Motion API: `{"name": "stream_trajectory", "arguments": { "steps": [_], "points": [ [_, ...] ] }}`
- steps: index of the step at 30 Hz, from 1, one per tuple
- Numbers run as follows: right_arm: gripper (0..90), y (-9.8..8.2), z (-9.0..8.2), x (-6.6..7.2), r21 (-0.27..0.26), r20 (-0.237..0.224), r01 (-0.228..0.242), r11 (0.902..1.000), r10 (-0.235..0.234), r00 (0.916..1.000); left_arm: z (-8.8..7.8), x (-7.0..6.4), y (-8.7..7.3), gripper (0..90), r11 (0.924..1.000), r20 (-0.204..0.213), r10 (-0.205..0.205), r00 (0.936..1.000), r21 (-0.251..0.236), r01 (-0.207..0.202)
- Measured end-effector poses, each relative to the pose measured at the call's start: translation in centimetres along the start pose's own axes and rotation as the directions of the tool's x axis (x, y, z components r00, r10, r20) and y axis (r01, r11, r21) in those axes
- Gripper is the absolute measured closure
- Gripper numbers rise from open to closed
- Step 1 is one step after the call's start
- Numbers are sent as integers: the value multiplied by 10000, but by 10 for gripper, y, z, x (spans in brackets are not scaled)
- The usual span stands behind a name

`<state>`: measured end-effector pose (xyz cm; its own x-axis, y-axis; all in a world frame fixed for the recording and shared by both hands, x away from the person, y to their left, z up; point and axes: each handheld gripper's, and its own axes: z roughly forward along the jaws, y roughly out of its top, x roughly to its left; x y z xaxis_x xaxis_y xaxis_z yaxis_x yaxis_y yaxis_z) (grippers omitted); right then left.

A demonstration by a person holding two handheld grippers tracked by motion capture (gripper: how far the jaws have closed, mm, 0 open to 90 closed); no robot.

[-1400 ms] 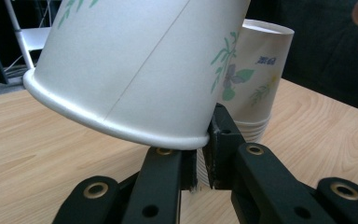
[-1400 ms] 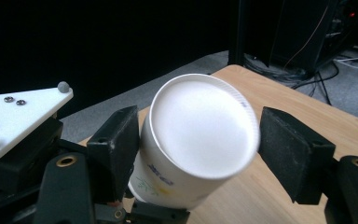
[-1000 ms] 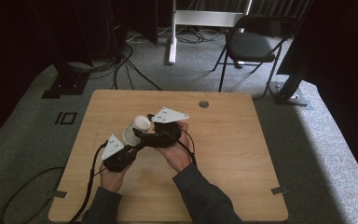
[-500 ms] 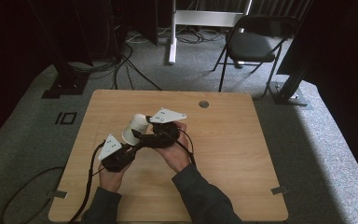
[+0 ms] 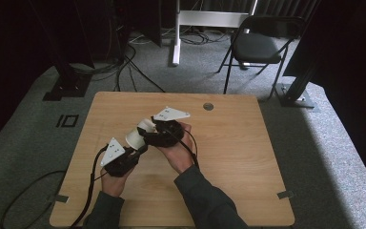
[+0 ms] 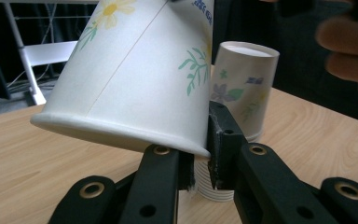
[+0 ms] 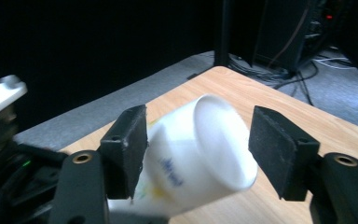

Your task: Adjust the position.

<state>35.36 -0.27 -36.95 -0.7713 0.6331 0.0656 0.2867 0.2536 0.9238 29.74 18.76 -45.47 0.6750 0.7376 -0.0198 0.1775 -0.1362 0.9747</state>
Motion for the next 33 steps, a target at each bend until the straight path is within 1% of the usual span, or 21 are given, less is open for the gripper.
{"name": "stream_trajectory", "arguments": {
  "steps": [1,4,5,6,9,12,13,16,19,23,25,26,27,33],
  "points": [
    [378,1,0,-1,7,67,2,10000,-2,10000,0,-1,1,827,10000,-18,95,10000,-20,-95],
    [387,3,1,-1,23,368,-63,10000,62,9993,-2,-2,2,831,9998,-33,103,9999,-165,-104],
    [387,3,1,-1,23,368,-63,10000,62,9993,-2,-2,2,833,9998,-33,103,9999,-165,-104],
    [388,2,1,-2,67,517,-224,9997,220,9984,-5,-1,4,836,9994,16,7,10000,-344,-7],
    [391,1,3,-4,219,724,-236,9995,220,9971,-11,-1,8,856,9977,-84,10,10000,-684,-15],
    [391,-2,5,-5,329,766,-322,9989,296,9966,-15,0,10,855,9966,-200,-24,9998,-827,7],
    [392,-3,5,-5,354,789,-320,9989,291,9965,-15,1,10,856,9957,-209,-109,9997,-920,90],
    [394,-4,5,-4,558,935,-184,9983,131,9955,-18,2,11,854,9947,-299,-105,9995,-1027,73],
    [399,-5,6,-3,660,950,-110,9978,47,9955,-19,2,11,844,9929,-401,-157,9991,-1186,108],
    [403,-8,8,-2,767,937,-47,9970,-25,9956,-20,3,11,837,9920,-512,-260,9983,-1247,195],
    [404,-10,9,-1,947,791,48,9955,-123,9968,-21,5,11,838,9919,-728,-356,9967,-1246,263],
    [403,-11,9,-1,1017,775,110,9948,-190,9968,-21,5,11,839,9926,-807,-324,9962,-1196,226],
    [403,-11,9,-1,1010,773,127,9948,-206,9968,-21,5,12,839,9941,-939,-233,9953,-1074,131],
    [403,-9,4,-3,778,823,99,9969,-163,9965,-21,7,11,840,9961,-1231,-264,9920,-874,156]
  ]
}}
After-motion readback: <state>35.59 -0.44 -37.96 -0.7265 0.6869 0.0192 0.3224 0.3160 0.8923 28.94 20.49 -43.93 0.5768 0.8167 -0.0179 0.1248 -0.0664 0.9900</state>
